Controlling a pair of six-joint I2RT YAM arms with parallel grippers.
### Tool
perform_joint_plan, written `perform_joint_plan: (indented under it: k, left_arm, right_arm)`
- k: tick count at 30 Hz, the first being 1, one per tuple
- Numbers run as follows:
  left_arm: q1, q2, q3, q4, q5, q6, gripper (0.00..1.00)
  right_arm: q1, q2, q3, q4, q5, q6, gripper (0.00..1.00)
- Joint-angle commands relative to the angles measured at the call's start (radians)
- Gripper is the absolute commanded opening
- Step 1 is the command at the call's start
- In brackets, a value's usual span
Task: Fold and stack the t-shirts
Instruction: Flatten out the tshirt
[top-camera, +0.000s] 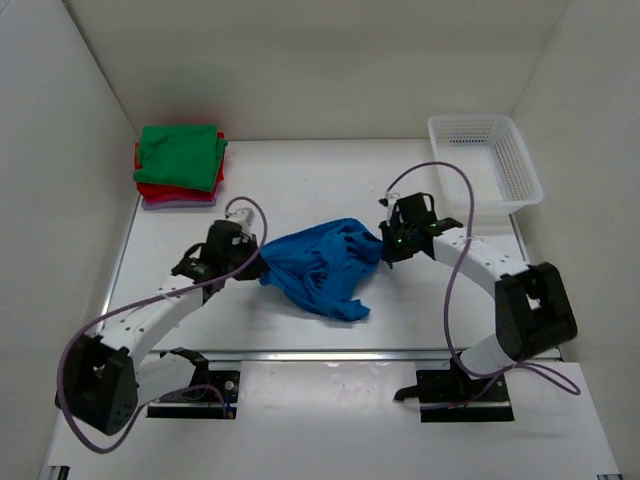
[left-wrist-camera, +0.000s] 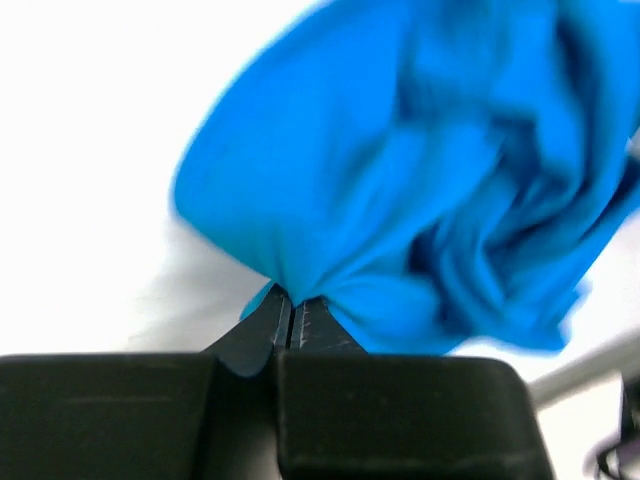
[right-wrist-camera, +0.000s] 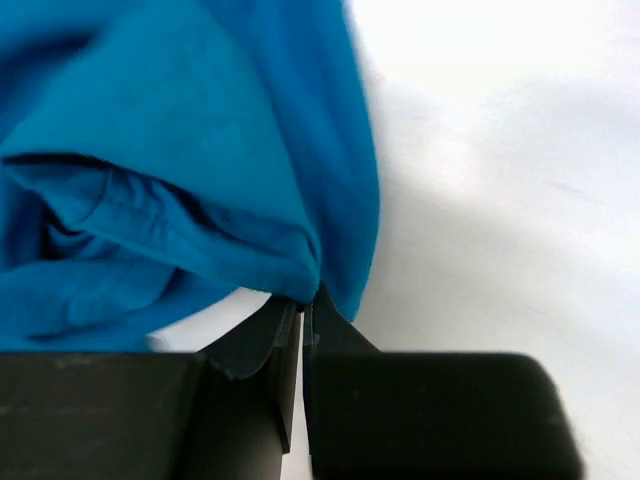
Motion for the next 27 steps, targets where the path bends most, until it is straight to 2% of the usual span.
perform_joint_plan:
  k: [1,4,6,8,10,13,17,23,27]
  left_arm:
    - [0.123,-0.119,0.151,-0.163,-0.061,0.15,0.0]
    - [0.201,-0.146,0.315,-0.241,-0.141,0.203,0.0]
    - [0.209,-0.133,0.392,-0.283,-0.193,0.231,0.0]
    - [0.209,-0.111,0.443,-0.312,-0.235,0.257,0.0]
    - [0.217,-0.104,0.469,-0.327,-0.268,0.271,0.0]
    - [0.243,-0.172,0.474,-0.302,-0.388,0.288,0.0]
    - [0.307,-0.229,0.52,-0.272,-0.391,0.322,0.0]
    - [0.252,-0.303,0.649,-0.257,-0.457,0.363,0.0]
    - [0.235,-0.286,0.777,-0.346,-0.43,0.372,0.0]
  right_arm:
    - [-0.088,-0.19,0.073,-0.05,0.091,0.0,0.0]
    - [-0.168,-0.297,0.128,-0.108,0.119,-0.017,0.0]
    - [-0.227,-0.348,0.166,-0.167,0.107,-0.029,0.0]
    - [-0.286,-0.36,0.19,-0.209,0.079,-0.053,0.0]
    - [-0.293,-0.374,0.196,-0.237,0.113,-0.072,0.0]
    - [-0.307,-0.415,0.187,-0.271,0.159,-0.067,0.0]
    - [-0.345,-0.535,0.193,-0.248,0.11,-0.113,0.0]
    - [-0.358,-0.678,0.317,-0.24,0.11,-0.147,0.0]
    - [-0.346,-0.67,0.438,-0.309,0.101,-0.158,0.01]
